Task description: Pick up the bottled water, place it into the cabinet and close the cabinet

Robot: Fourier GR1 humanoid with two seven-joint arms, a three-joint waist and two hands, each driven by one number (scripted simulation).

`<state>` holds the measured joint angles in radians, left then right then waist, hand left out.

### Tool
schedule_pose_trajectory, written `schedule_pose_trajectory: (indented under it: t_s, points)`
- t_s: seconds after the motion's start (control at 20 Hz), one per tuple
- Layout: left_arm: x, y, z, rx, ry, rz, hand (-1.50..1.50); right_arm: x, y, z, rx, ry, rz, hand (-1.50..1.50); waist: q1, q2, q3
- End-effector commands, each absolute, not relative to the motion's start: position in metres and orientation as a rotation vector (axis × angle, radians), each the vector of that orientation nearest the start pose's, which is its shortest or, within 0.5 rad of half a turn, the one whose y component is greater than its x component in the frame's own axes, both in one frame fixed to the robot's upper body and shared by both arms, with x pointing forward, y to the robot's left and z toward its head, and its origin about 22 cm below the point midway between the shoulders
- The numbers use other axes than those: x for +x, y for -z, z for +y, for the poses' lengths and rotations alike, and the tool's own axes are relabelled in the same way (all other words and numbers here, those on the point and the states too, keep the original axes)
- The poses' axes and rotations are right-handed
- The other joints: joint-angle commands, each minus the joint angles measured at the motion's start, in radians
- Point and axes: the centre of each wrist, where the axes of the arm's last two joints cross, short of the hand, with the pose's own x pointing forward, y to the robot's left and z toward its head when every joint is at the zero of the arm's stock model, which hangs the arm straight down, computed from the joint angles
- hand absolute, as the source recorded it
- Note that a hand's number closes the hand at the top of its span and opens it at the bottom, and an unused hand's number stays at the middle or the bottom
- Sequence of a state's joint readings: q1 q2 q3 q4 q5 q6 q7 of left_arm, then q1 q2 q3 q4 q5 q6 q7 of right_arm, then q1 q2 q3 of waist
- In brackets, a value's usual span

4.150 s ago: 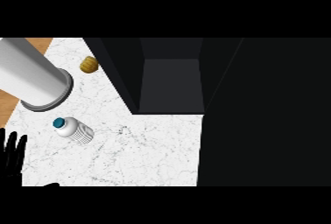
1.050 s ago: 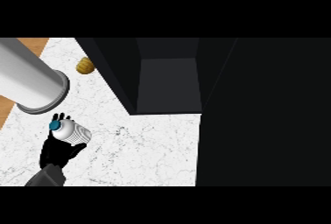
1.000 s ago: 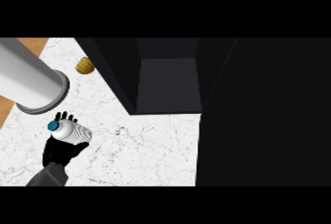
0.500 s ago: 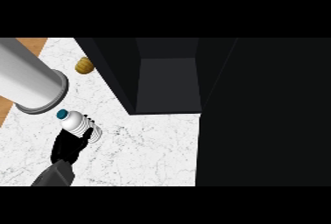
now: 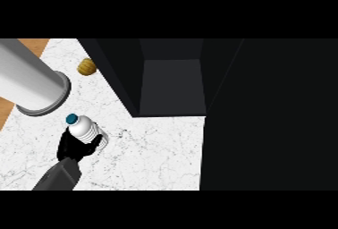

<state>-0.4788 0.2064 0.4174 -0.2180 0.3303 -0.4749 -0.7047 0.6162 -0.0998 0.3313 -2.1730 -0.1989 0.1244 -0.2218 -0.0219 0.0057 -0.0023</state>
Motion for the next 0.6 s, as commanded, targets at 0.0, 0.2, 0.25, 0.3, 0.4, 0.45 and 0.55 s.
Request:
schedule_pose_trajectory:
  t_s: [0.0, 0.2, 0.25, 0.3, 0.4, 0.45, 0.55]
  points:
    - [0.249, 0.149, 0.332, -0.351, -0.488, -1.573, 1.50, 0.089, -0.055, -0.216, 0.354, 0.039, -1.815, -1.50, 0.001, -0.002, 0.000]
    - [0.232, 0.157, 0.329, -0.438, -0.379, -1.546, 1.50, 0.088, -0.047, -0.212, 0.312, 0.074, -1.782, -1.50, 0.020, -0.009, 0.002]
    - [0.247, 0.153, 0.314, -0.413, -0.387, -1.564, 1.50, 0.099, -0.034, -0.208, 0.323, 0.034, -1.787, -1.50, 0.018, -0.007, 0.002]
    - [0.233, 0.160, 0.317, -0.426, -0.387, -1.560, 1.50, 0.090, -0.040, -0.225, 0.330, 0.055, -1.795, -1.50, 0.010, -0.005, 0.001]
    - [0.238, 0.159, 0.311, -0.442, -0.444, -1.578, 1.50, 0.094, -0.046, -0.218, 0.355, 0.038, -1.799, -1.50, 0.017, -0.007, 0.002]
    - [0.252, 0.150, 0.310, -0.467, -0.450, -1.577, 1.50, 0.107, -0.053, -0.210, 0.357, 0.056, -1.788, -1.50, 0.018, -0.004, 0.001]
    - [0.256, 0.148, 0.305, -0.476, -0.450, -1.566, 1.50, 0.104, -0.047, -0.206, 0.330, 0.041, -1.800, -1.50, 0.019, -0.007, 0.002]
